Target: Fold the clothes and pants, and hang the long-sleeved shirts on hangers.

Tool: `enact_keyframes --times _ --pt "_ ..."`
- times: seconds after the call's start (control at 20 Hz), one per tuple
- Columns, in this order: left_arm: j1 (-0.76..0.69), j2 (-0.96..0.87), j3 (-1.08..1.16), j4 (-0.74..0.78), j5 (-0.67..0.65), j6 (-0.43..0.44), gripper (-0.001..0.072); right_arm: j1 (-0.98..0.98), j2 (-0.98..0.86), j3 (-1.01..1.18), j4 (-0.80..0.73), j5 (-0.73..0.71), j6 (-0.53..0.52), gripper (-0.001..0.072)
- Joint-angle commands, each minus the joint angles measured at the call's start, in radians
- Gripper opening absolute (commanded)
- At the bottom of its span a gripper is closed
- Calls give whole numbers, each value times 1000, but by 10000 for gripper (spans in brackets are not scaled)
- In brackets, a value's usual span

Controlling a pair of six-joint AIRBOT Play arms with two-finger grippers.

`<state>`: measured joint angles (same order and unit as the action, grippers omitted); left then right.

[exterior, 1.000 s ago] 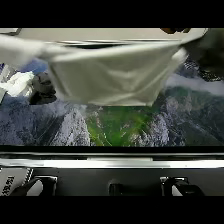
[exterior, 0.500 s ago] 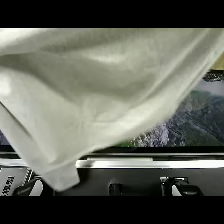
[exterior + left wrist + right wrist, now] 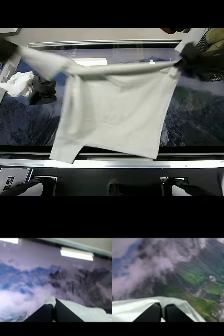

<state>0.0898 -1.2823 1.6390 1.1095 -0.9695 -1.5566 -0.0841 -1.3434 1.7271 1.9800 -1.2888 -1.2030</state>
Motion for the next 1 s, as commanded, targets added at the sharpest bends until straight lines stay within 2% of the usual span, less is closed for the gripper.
enact_keyframes --times 0.0,0.2,0.35,0.4,0.45,0.5,0.55,0.6,0.65,0.8,0.9,0.95 --pt "-124 -301 -7 47 -7 -100 16 1 -294 -7 35 142 -1 35" --pt "-182 -488 -7 43 -7 -121 17 10 -505 -7 207 303 -27 36" --pt "-188 -514 -7 45 -6 -120 20 40 -558 -7 208 357 -32 37" --pt "-182 -511 -7 45 -7 -121 52 47 -563 -7 208 358 -35 43" --pt "-170 -506 -7 45 -13 -121 176 47 -564 -7 205 351 -43 88" --pt "-153 -499 -4 45 -29 -120 351 43 -560 -6 206 325 -51 158" --pt "-125 -487 -3 46 -55 -119 481 29 -548 -6 205 279 -76 260" --pt "-88 -469 -3 47 -92 -104 487 7 -530 -6 205 222 -118 353" --pt "-49 -447 -3 46 -130 -61 487 -25 -502 -6 205 150 -184 393" --pt "69 -367 -3 47 -294 180 487 -146 -403 -6 169 -74 -352 403" --pt "164 -323 -33 -44 -319 189 487 -224 -345 -7 105 -230 -446 401" --pt "199 -304 -57 -68 -325 200 486 -259 -316 -22 95 -283 -459 401"
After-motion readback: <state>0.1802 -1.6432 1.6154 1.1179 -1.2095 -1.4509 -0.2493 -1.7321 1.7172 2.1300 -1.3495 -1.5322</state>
